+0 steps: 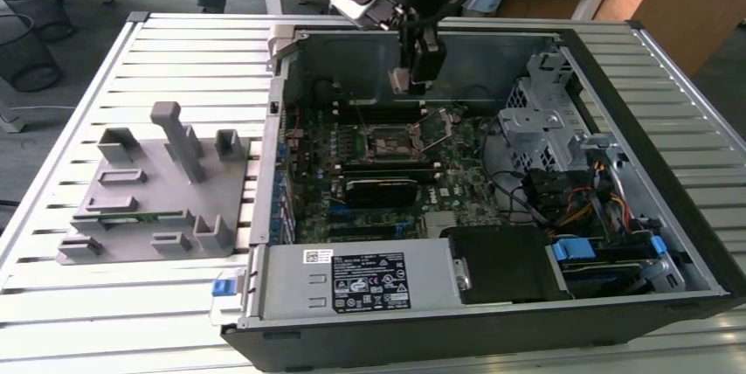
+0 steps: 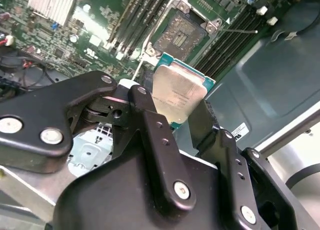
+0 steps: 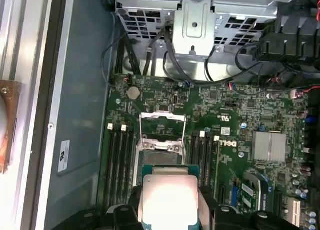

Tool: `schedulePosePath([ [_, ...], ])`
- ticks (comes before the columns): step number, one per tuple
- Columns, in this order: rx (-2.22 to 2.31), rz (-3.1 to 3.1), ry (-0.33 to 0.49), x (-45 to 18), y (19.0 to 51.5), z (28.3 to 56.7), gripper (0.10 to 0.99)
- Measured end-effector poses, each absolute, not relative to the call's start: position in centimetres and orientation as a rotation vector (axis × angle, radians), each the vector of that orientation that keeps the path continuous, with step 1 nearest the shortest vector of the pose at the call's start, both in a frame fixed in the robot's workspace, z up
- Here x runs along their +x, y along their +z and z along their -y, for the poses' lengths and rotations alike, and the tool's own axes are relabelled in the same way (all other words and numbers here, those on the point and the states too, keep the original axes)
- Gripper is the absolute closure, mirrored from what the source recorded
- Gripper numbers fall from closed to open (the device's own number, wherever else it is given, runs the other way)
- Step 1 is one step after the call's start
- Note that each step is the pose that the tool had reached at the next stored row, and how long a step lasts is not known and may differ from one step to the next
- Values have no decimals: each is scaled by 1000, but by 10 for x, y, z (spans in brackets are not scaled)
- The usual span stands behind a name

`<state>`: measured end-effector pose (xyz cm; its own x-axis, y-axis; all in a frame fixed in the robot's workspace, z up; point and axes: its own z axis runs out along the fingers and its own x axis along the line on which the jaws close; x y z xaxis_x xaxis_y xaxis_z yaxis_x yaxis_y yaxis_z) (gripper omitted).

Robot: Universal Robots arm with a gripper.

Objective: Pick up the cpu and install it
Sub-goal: 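Place the cpu into insertion slot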

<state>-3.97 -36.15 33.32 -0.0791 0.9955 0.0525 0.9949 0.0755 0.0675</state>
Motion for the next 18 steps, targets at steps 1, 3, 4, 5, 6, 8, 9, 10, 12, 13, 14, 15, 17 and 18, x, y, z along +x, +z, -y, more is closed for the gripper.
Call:
schedulePosePath([
  [1, 2128, -2297, 133, -40, 331, 360, 557],
  [3, 2139, -2287, 133, -40, 328, 358, 557],
  [4, 2150, -2275, 134, -40, 326, 357, 557],
  [5, 2164, -2261, 133, -40, 325, 357, 557],
  [6, 2179, -2246, 133, -40, 323, 357, 557],
  [8, 2190, -2234, 133, -40, 320, 356, 557],
  [9, 2191, -2233, 133, -40, 318, 355, 557],
  [10, 2192, -2233, 133, -40, 316, 355, 557],
  [12, 2192, -2233, 133, -40, 312, 354, 557],
  [13, 2192, -2233, 133, -40, 311, 354, 557],
  [14, 2192, -2233, 133, -40, 309, 354, 557],
  [15, 2192, -2232, 133, -40, 307, 354, 557],
  [17, 2194, -2231, 133, -41, 303, 354, 557],
  [18, 2194, -2230, 133, -41, 302, 354, 557],
])
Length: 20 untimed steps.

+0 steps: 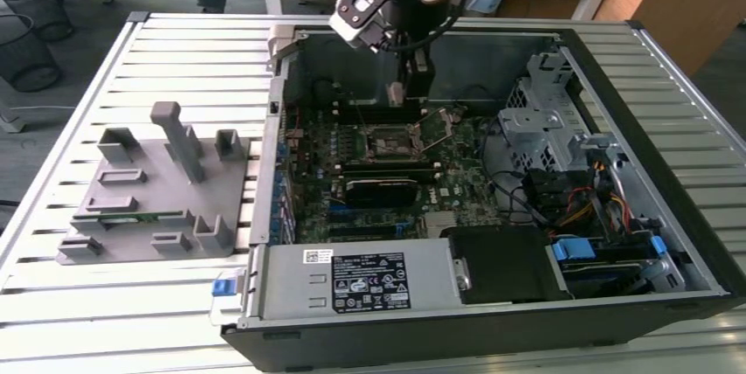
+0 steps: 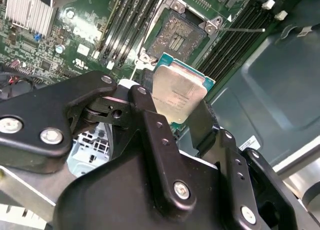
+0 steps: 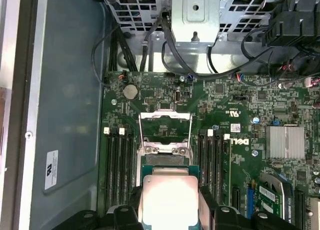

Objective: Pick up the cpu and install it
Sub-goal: 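Place the cpu into insertion slot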

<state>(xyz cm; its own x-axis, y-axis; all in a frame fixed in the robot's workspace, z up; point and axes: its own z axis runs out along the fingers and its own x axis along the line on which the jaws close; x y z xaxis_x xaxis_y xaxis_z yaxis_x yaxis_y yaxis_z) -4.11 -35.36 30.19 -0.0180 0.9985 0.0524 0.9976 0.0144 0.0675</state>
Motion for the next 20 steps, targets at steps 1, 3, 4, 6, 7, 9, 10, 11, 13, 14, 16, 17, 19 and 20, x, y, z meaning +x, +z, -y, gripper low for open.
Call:
schedulePosePath([
  [1, 2195, -2230, 133, -42, 301, 354, 557],
  [3, 2197, -2231, 129, -42, 299, 354, 557],
  [4, 2201, -2233, 124, -42, 299, 354, 557],
  [6, 2212, -2239, 108, -42, 295, 353, 557],
  [7, 2212, -2240, 109, -42, 293, 353, 557],
  [9, 2214, -2241, 112, -42, 290, 353, 557],
  [10, 2214, -2242, 113, -42, 288, 353, 557],
  [11, 2213, -2243, 114, -42, 287, 352, 557],
  [13, 2206, -2250, 113, -42, 283, 352, 557],
  [14, 2204, -2252, 114, -42, 282, 352, 557],
  [16, 2200, -2256, 113, -42, 279, 352, 557],
  [17, 2199, -2257, 113, -42, 277, 352, 557],
  [19, 2199, -2257, 113, -42, 275, 352, 557],
  [20, 2199, -2257, 113, -42, 273, 352, 557],
])
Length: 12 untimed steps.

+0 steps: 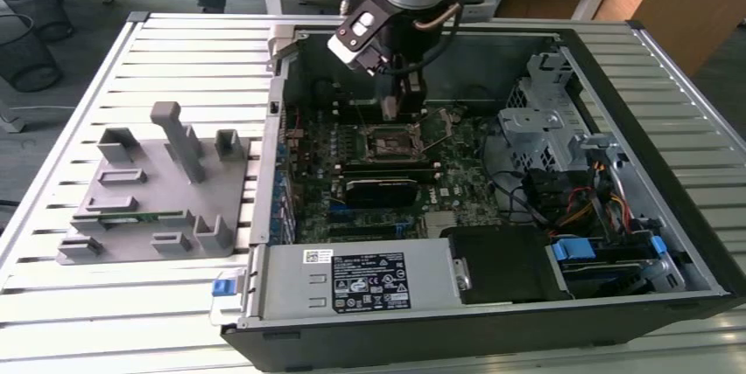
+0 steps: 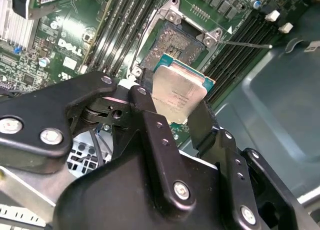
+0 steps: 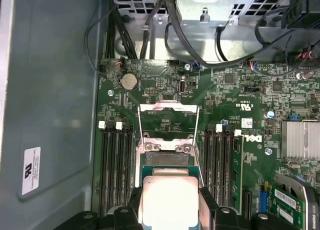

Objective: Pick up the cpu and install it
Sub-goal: 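Place the cpu into insertion slot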

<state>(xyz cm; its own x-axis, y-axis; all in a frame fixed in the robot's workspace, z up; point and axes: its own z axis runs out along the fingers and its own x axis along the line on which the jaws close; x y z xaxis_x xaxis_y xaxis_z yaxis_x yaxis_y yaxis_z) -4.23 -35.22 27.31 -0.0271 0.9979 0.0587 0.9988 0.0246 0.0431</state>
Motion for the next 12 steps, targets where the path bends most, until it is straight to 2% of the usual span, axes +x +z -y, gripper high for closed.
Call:
schedulePosePath([
  [12, -2188, 2238, -110, -42, 259, 348, 557],
])
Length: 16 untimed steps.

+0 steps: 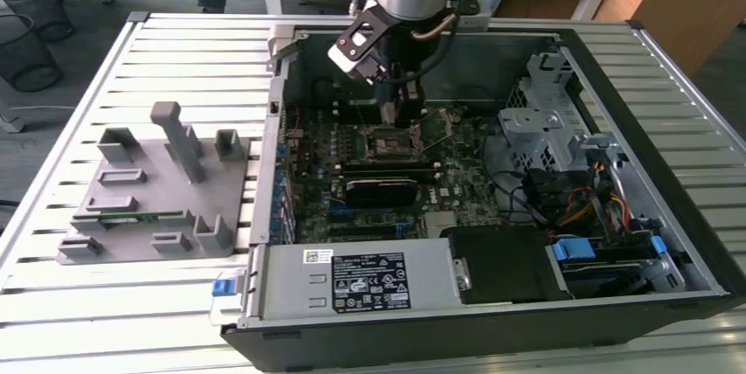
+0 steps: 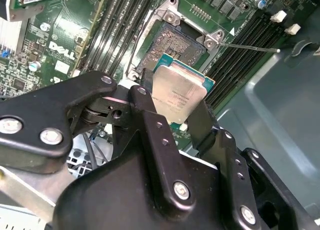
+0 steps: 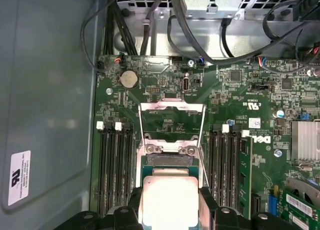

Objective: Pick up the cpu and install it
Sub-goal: 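Place the cpu into insertion slot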

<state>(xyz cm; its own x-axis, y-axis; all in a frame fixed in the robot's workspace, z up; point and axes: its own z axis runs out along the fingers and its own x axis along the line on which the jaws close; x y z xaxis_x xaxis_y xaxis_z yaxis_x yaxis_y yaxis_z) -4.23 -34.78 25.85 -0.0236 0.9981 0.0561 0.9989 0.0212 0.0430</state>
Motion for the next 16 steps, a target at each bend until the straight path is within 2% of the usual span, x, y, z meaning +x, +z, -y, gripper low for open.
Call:
schedulePosePath([
  [16, -2190, 2238, -108, -43, 234, 347, 557],
])
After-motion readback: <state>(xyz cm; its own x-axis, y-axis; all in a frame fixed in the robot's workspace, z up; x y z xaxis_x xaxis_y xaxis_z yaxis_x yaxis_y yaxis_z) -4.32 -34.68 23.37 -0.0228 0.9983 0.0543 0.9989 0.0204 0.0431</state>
